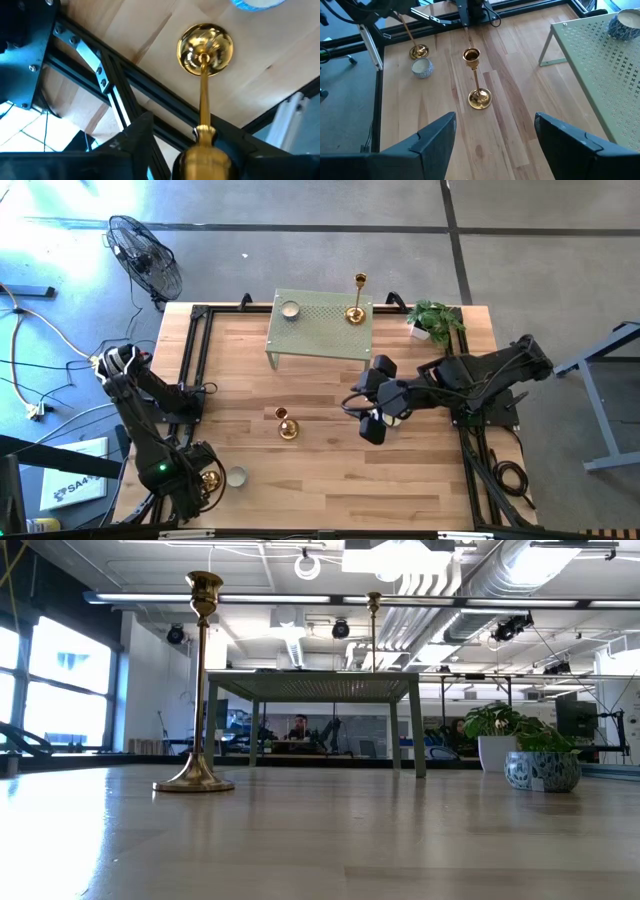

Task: Stock candles and holders on shelf
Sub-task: Align the bottom gold candle holder with the other gold candle holder on the shelf

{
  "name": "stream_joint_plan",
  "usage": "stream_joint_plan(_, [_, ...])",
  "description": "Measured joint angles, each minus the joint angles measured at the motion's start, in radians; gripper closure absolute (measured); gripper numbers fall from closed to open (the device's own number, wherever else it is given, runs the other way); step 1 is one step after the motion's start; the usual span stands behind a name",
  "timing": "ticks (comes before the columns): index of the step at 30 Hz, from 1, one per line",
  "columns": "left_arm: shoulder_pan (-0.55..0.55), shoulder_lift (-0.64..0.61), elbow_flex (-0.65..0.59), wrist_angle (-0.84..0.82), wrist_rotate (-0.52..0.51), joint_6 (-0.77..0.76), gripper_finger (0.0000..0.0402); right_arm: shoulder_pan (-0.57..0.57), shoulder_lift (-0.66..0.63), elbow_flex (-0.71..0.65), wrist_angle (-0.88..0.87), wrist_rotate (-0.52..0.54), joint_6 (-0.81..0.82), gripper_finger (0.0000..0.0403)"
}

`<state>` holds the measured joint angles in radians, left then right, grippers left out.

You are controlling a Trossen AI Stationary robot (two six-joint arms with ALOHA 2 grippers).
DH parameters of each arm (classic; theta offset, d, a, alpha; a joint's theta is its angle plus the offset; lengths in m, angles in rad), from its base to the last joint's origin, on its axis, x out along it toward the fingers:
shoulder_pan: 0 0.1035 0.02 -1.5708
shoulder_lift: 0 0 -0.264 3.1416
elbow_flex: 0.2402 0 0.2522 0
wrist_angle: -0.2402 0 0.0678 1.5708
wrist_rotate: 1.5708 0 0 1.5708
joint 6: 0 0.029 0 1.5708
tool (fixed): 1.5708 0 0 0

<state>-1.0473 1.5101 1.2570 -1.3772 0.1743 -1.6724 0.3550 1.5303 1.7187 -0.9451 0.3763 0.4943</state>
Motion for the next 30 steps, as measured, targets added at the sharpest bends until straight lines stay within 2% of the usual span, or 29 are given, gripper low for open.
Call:
stream_joint_plan(8, [0.000,0.000,-0.003,0.023,-0.028,-0.004,0.0323,0.000,0.000,0.000,0.000,0.009,-0.001,0.0139])
stream_joint_plan(19, [0.001,-0.005,0.000,0.046,-0.060,-0.006,0.0313,0.000,0.000,0.000,0.000,0.009,-0.001,0.0139])
stream_joint_plan(23, [0.000,-0.014,0.029,0.036,-0.116,-0.008,0.0331,0.000,0.000,0.000,0.000,0.010,-0.001,0.0139])
stream_joint_plan(30, [0.000,-0.043,0.118,-0.059,-0.212,-0.026,0.0331,0.000,0.000,0.000,0.000,0.009,-0.002,0.0139])
